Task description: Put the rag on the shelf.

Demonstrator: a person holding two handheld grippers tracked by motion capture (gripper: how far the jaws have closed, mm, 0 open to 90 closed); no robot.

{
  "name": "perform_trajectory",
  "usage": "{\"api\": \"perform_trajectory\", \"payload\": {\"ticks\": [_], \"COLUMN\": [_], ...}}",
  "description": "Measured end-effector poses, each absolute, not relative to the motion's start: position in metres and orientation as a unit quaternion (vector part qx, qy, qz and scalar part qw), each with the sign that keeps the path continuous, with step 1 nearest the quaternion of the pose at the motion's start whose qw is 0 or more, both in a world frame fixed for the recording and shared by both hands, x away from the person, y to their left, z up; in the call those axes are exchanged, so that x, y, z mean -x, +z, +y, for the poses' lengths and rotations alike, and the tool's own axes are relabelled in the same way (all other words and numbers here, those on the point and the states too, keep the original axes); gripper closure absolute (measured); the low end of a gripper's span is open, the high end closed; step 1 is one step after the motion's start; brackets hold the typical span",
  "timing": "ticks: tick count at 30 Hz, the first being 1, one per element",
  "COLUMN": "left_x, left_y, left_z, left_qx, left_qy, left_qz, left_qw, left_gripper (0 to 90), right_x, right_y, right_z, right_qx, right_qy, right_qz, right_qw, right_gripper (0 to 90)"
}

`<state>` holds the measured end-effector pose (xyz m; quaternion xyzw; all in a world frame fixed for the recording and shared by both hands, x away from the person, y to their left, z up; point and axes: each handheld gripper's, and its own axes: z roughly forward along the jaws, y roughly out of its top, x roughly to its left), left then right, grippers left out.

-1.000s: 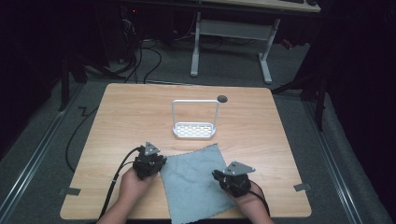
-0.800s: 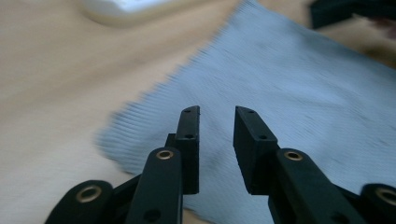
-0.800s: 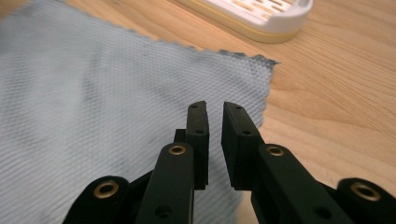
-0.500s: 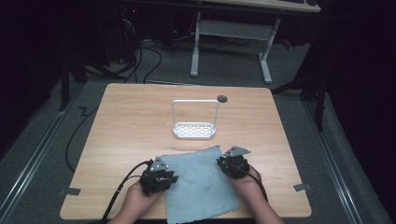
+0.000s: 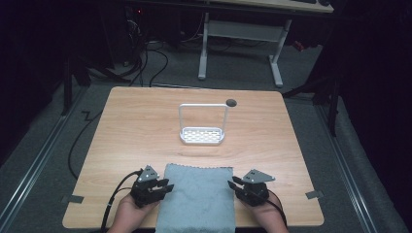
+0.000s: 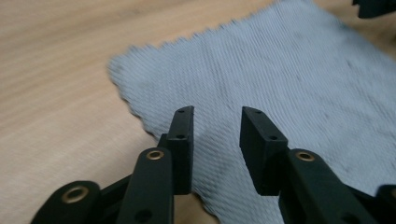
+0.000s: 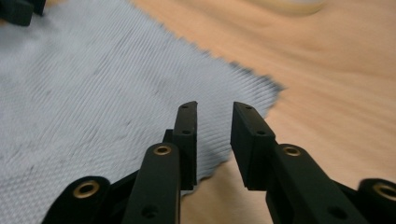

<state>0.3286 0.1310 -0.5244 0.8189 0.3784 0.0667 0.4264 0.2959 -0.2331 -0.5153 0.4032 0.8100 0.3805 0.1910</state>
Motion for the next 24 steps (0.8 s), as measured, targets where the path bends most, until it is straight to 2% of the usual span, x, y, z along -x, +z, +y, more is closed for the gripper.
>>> {"api": "perform_trajectory", "payload": {"ticks": [5,7,8,12,16,18,20,22,23,24], "left_x": [-0.351,-0.358,-0.364,-0.376,-0.380,-0.379,-0.378,-0.377,-0.376,-0.375], "left_y": [-0.511,-0.509,-0.507,-0.512,-0.529,-0.532,-0.531,-0.531,-0.531,-0.532], "left_z": [0.137,0.137,0.135,0.130,0.124,0.118,0.116,0.116,0.115,0.115], "left_qx": [-0.797,-0.796,-0.796,-0.793,-0.799,-0.808,-0.810,-0.815,-0.818,-0.820], "left_qy": [0.107,0.107,0.104,0.110,0.093,0.109,0.114,0.125,0.130,0.133], "left_qz": [0.404,0.408,0.412,0.424,0.427,0.416,0.417,0.408,0.403,0.400], "left_qw": [0.436,0.433,0.431,0.424,0.412,0.403,0.397,0.393,0.389,0.389], "left_gripper": [59.2,57.9,53.0,51.7,50.7,54.6,56.4,62.4,69.3,69.3], "right_x": [-0.298,-0.299,-0.301,-0.301,-0.300,-0.302,-0.303,-0.303,-0.304,-0.304], "right_y": [-0.515,-0.515,-0.516,-0.515,-0.516,-0.519,-0.519,-0.521,-0.521,-0.521], "right_z": [-0.248,-0.250,-0.251,-0.250,-0.250,-0.249,-0.248,-0.247,-0.244,-0.244], "right_qx": [-0.425,-0.429,-0.436,-0.430,-0.423,-0.427,-0.430,-0.433,-0.434,-0.434], "right_qy": [0.389,0.388,0.386,0.386,0.386,0.382,0.382,0.380,0.377,0.377], "right_qz": [0.791,0.788,0.783,0.785,0.788,0.790,0.789,0.790,0.790,0.790], "right_qw": [0.208,0.210,0.218,0.223,0.227,0.218,0.215,0.211,0.211,0.211], "right_gripper": [65.0,65.0,63.0,62.0,59.1,54.3,53.5,52.6,51.2,51.2]}}
